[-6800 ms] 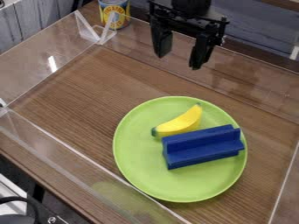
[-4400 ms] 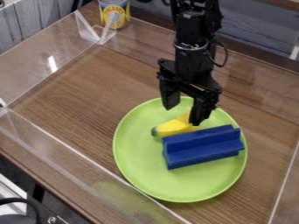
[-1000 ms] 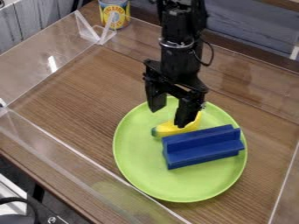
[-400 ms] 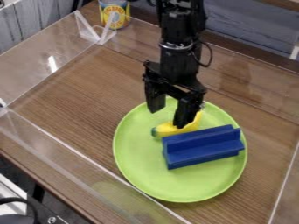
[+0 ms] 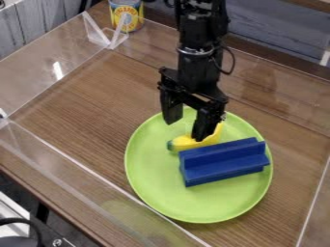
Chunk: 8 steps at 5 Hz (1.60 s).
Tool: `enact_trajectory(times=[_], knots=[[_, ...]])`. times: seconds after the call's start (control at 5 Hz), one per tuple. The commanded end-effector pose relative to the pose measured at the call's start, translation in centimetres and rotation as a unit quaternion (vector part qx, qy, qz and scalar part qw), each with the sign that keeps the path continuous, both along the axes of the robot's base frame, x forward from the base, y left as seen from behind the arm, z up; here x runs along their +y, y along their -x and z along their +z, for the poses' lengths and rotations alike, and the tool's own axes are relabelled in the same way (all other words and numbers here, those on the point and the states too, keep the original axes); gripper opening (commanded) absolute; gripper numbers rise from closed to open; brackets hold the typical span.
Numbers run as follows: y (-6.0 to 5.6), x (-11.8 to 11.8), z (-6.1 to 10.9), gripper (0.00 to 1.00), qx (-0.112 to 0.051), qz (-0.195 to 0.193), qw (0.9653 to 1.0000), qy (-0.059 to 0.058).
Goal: Remove the banana from inside the green plate and put it on the table
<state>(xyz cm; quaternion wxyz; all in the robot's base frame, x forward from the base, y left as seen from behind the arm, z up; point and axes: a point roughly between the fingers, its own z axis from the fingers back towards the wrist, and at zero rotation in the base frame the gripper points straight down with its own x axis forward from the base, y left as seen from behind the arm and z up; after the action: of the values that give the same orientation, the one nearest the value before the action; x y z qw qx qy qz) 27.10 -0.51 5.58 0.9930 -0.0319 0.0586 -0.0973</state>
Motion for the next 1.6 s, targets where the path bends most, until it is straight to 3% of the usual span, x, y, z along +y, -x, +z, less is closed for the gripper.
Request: enact_trajectory(times=[0.0,1.0,1.4], knots=[[-0.8,0.4,1.0,1.00,-0.020,0.006,0.9998,-0.002],[-1.0,0.5,0.8,1.00,-0.014,-0.001,0.9999,-0.004],[-1.5,-0.5,-0.3,1.00,-0.020,-0.056,0.9983,0.001]])
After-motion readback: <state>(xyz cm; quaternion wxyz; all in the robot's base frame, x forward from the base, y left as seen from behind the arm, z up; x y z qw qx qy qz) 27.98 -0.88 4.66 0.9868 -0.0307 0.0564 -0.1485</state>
